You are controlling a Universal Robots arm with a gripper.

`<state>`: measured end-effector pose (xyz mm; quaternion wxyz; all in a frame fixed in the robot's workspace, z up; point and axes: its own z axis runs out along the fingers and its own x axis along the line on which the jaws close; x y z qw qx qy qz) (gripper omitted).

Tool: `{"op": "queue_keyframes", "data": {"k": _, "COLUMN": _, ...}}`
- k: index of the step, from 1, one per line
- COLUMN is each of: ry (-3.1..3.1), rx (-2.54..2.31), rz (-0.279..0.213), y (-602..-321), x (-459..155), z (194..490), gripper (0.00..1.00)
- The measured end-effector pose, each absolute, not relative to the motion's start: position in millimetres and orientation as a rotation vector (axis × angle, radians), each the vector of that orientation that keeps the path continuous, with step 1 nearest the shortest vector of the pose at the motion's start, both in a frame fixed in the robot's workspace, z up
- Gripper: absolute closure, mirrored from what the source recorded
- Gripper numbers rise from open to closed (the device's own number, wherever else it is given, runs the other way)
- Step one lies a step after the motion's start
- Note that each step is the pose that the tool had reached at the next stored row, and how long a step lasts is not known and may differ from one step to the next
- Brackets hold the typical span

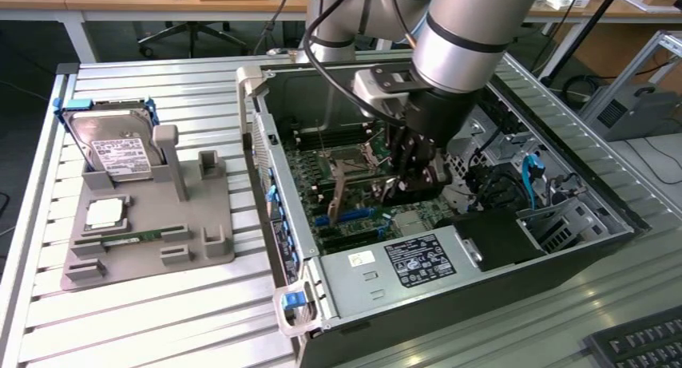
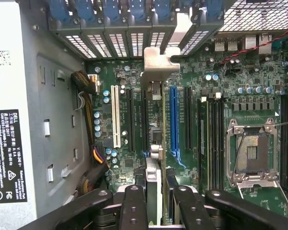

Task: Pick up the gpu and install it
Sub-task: 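Insert the gpu into the slot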

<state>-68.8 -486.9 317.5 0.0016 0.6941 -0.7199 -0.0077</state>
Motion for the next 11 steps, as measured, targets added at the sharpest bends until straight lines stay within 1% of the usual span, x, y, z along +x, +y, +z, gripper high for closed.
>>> {"op": "queue_keyframes", "data": {"k": 11, "ry": -2.259, "rx": 2.178, "rz": -0.023, "y": -477.8, "x": -68.9, "z": 315.4, "gripper": 0.73}}
